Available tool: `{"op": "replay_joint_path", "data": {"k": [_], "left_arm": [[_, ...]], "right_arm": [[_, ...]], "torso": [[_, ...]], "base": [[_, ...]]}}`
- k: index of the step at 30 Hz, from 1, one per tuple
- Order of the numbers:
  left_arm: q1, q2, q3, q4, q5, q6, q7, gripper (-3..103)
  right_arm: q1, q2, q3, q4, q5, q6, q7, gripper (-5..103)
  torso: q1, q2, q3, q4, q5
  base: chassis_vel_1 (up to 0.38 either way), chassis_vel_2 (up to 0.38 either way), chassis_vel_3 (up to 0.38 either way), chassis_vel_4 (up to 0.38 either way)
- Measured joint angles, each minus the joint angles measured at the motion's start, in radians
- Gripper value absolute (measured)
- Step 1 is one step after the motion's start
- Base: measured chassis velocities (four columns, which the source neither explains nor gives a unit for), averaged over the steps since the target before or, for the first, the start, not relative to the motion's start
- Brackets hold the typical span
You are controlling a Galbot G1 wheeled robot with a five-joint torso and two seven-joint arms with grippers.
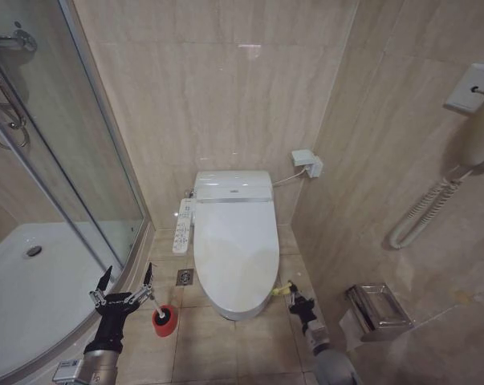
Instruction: Open the toilet lid, clean the toilet bowl with a toilet brush, close the toilet lid, and flush.
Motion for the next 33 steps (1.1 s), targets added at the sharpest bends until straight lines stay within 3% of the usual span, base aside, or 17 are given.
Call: {"op": "replay_joint_path", "data": {"k": [17, 25, 33], "left_arm": [[0.000, 0.000, 0.000, 0.000, 0.000, 0.000, 0.000, 100], [0.000, 0.000, 0.000, 0.000, 0.000, 0.000, 0.000, 100], [0.000, 0.000, 0.000, 0.000, 0.000, 0.000, 0.000, 100]], "right_arm": [[-0.034, 0.007, 0.103, 0.273, 0.087, -0.049, 0.047, 1], [-0.012, 0.031, 0.121, 0.440, 0.164, -0.135, 0.075, 1], [0.061, 0.011, 0.119, 0.470, 0.209, -0.195, 0.080, 1]], "torso": [[0.000, 0.000, 0.000, -0.0008, -0.0010], [0.000, 0.000, 0.000, -0.0010, -0.0012], [0.000, 0.000, 0.000, -0.0007, -0.0007]], "base": [[0.000, 0.000, 0.000, 0.000], [0.000, 0.000, 0.000, 0.000], [0.000, 0.000, 0.000, 0.000]]}}
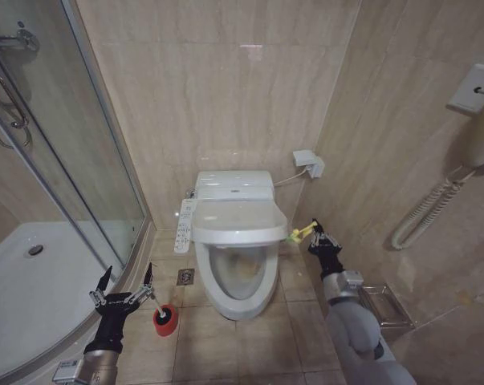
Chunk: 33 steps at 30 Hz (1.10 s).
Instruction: Open the toilet lid, clean the toilet bowl with a toilet brush, close the toilet lid, and flush.
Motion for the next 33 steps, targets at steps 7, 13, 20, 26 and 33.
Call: {"op": "replay_joint_path", "data": {"k": [7, 13, 20, 26, 33], "left_arm": [[0.000, 0.000, 0.000, 0.000, 0.000, 0.000, 0.000, 100], [0.000, 0.000, 0.000, 0.000, 0.000, 0.000, 0.000, 100], [0.000, 0.000, 0.000, 0.000, 0.000, 0.000, 0.000, 100], [0.000, 0.000, 0.000, 0.000, 0.000, 0.000, 0.000, 100], [0.000, 0.000, 0.000, 0.000, 0.000, 0.000, 0.000, 100]], "right_arm": [[0.100, -0.035, -0.021, -0.052, 0.036, -0.031, 0.010, 1], [0.200, -0.057, -0.050, -0.136, 0.066, -0.053, 0.023, 1], [0.303, -0.058, -0.073, -0.224, 0.070, -0.065, 0.044, 1], [0.425, -0.055, -0.115, -0.331, 0.068, -0.072, 0.061, 1], [0.556, -0.058, -0.169, -0.402, 0.110, -0.121, 0.097, 1]], "torso": [[0.000, 0.000, 0.000, 0.0001, 0.0000], [0.000, 0.000, 0.000, 0.0002, -0.0001], [0.000, 0.000, 0.000, 0.0003, -0.0001], [0.000, 0.000, 0.000, -0.0001, -0.0001], [0.000, 0.000, 0.000, -0.0006, -0.0001]], "base": [[0.000, 0.000, 0.000, 0.000], [0.000, 0.000, 0.000, 0.000], [0.000, 0.000, 0.000, 0.000], [0.000, 0.000, 0.000, 0.000], [0.000, 0.000, 0.000, 0.000]]}}
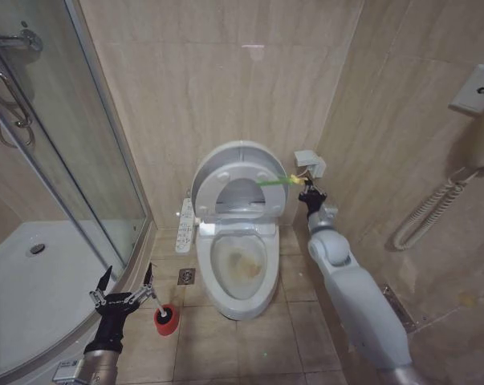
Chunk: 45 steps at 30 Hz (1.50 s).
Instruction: Open the toilet lid, clean the toilet bowl with a toilet brush, close the toilet lid, and flush.
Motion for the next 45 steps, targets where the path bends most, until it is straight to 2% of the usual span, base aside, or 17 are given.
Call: {"op": "replay_joint_path", "data": {"k": [6, 14, 31, 45], "left_arm": [[0.000, 0.000, 0.000, 0.000, 0.000, 0.000, 0.000, 100], [0.000, 0.000, 0.000, 0.000, 0.000, 0.000, 0.000, 100], [0.000, 0.000, 0.000, 0.000, 0.000, 0.000, 0.000, 100], [0.000, 0.000, 0.000, 0.000, 0.000, 0.000, 0.000, 100]], "right_arm": [[0.067, 0.002, -0.038, -0.022, 0.042, -0.032, 0.026, 1], [0.148, 0.002, -0.091, -0.102, 0.077, -0.037, 0.035, 1], [0.310, 0.011, -0.151, -0.270, 0.079, -0.013, 0.014, 1], [0.411, 0.049, -0.185, -0.409, 0.052, 0.009, 0.000, 1]], "torso": [[0.000, 0.000, 0.000, -0.0001, 0.0001], [0.000, 0.000, 0.000, 0.0005, 0.0001], [0.000, 0.000, 0.000, 0.0005, 0.0001], [0.000, 0.000, 0.000, 0.0004, 0.0001]], "base": [[0.000, 0.000, 0.000, 0.000], [0.000, 0.000, 0.000, 0.000], [0.000, 0.000, 0.000, 0.000], [0.000, 0.000, 0.000, 0.000]]}}
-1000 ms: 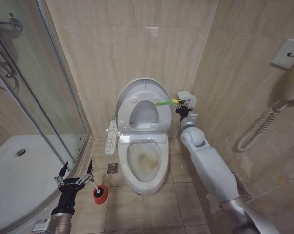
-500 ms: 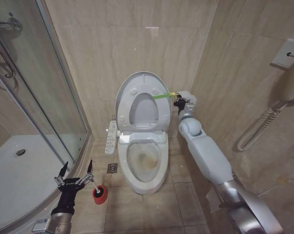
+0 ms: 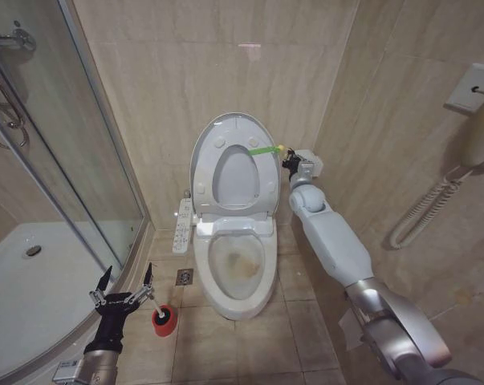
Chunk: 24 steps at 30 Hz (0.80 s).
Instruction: Open the toilet lid, clean the toilet bowl with a toilet brush, close the toilet lid, and flush.
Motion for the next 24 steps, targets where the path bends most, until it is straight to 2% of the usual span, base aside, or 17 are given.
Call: {"op": "replay_joint_path", "data": {"k": [13, 24], "left_arm": [[0.000, 0.000, 0.000, 0.000, 0.000, 0.000, 0.000, 100], [0.000, 0.000, 0.000, 0.000, 0.000, 0.000, 0.000, 100]], "right_arm": [[0.094, 0.040, -0.044, -0.141, -0.021, 0.021, -0.010, 1], [0.115, 0.034, -0.057, -0.184, -0.023, 0.027, -0.015, 1]], "torso": [[0.000, 0.000, 0.000, -0.0003, -0.0001], [0.000, 0.000, 0.000, 0.0006, 0.0000]], "base": [[0.000, 0.000, 0.000, 0.000], [0.000, 0.000, 0.000, 0.000]]}}
